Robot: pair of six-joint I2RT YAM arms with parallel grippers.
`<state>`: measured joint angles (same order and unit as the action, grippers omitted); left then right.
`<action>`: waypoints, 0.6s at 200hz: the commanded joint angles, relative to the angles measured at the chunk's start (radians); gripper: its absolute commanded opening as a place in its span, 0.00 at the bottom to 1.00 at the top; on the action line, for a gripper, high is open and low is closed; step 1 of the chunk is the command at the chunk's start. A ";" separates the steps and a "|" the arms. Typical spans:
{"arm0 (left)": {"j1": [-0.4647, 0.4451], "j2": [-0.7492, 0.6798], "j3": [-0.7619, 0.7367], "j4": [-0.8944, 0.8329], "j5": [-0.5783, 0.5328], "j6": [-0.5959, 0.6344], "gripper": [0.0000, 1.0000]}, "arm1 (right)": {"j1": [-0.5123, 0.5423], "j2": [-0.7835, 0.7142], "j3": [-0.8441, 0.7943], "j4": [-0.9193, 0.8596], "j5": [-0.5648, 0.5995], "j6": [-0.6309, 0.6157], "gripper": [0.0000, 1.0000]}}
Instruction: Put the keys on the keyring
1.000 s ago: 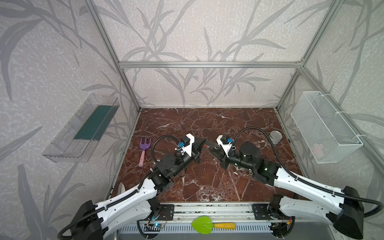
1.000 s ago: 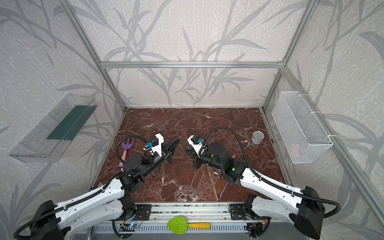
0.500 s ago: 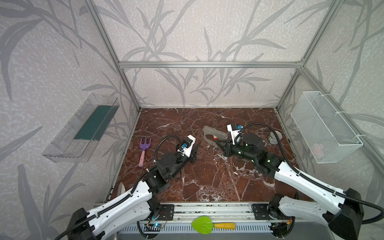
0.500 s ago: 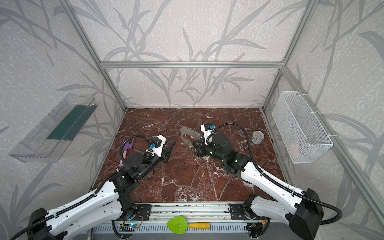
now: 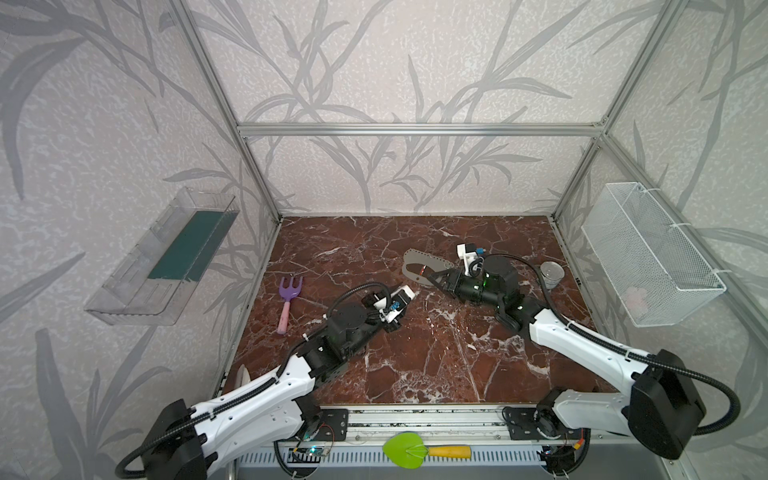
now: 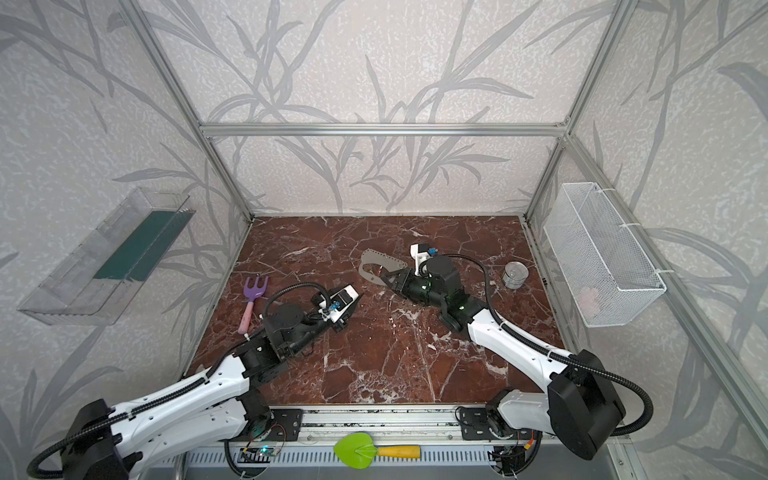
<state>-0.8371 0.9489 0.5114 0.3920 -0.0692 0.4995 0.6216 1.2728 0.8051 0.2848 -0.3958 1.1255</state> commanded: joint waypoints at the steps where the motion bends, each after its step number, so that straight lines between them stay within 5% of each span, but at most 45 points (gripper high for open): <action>1: -0.007 0.073 0.021 0.091 0.009 0.140 0.38 | 0.003 -0.024 0.030 0.033 -0.005 0.014 0.00; 66: -0.038 0.297 0.051 0.345 -0.116 0.329 0.36 | 0.004 -0.034 0.014 0.033 0.008 0.026 0.00; 120: -0.066 0.340 0.031 0.470 -0.162 0.379 0.34 | 0.004 -0.041 -0.006 0.027 0.037 0.024 0.00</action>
<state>-0.8894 1.2945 0.5240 0.7437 -0.1940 0.8192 0.6220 1.2633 0.8047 0.2878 -0.3866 1.1557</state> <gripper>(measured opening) 0.342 0.047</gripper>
